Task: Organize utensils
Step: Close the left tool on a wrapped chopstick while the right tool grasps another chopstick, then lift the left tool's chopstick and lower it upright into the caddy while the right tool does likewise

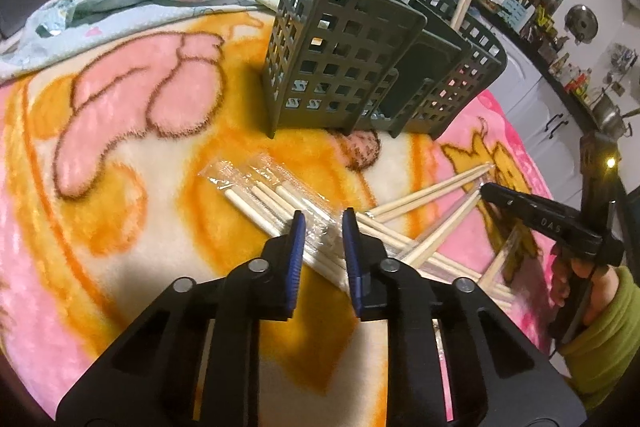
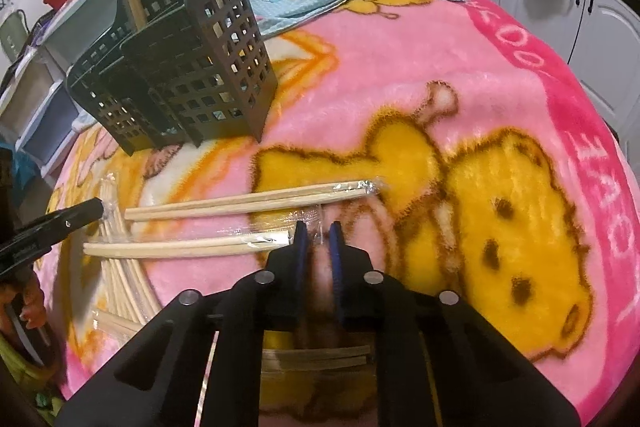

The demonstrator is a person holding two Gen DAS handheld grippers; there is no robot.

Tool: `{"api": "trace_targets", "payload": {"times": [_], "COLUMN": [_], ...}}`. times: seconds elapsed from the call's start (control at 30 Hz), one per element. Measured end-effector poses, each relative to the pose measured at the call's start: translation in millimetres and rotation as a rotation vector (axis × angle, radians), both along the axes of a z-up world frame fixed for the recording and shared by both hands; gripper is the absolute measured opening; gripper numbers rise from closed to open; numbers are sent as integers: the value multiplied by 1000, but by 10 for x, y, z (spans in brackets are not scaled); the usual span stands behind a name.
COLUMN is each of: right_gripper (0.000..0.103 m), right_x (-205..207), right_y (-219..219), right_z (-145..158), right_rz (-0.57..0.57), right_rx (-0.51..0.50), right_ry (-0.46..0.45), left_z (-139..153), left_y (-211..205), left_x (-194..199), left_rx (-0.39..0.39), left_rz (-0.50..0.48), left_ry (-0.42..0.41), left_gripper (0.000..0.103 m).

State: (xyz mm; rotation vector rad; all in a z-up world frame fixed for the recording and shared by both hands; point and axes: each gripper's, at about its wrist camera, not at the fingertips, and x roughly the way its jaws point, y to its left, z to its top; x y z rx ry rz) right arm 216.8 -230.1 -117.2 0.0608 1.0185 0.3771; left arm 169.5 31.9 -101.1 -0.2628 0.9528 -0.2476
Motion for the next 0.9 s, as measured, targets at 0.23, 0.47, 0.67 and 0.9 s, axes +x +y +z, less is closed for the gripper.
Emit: {"api": "trace_targets", "payload": {"times": [0.23, 0.47, 0.67, 0.9], "right_gripper": [2, 2, 2, 2], "right_x": [-77, -250, -341, -462], "right_y": [1, -35, -34, 60], "right_z": [43, 328, 600, 926], "right_rz": [-17, -28, -23, 0], "right_rx": [-11, -10, 1, 21], "right_ry": [-31, -113, -180, -264], "left_z": [15, 205, 409, 663], "left_y": [-33, -28, 23, 79], "left_x": [1, -90, -159, -265], "left_rx": [53, 11, -9, -40], "left_rz": [-9, -12, 3, 22], "left_ry": [-12, -60, -116, -180], "left_gripper": [1, 1, 0, 0]}}
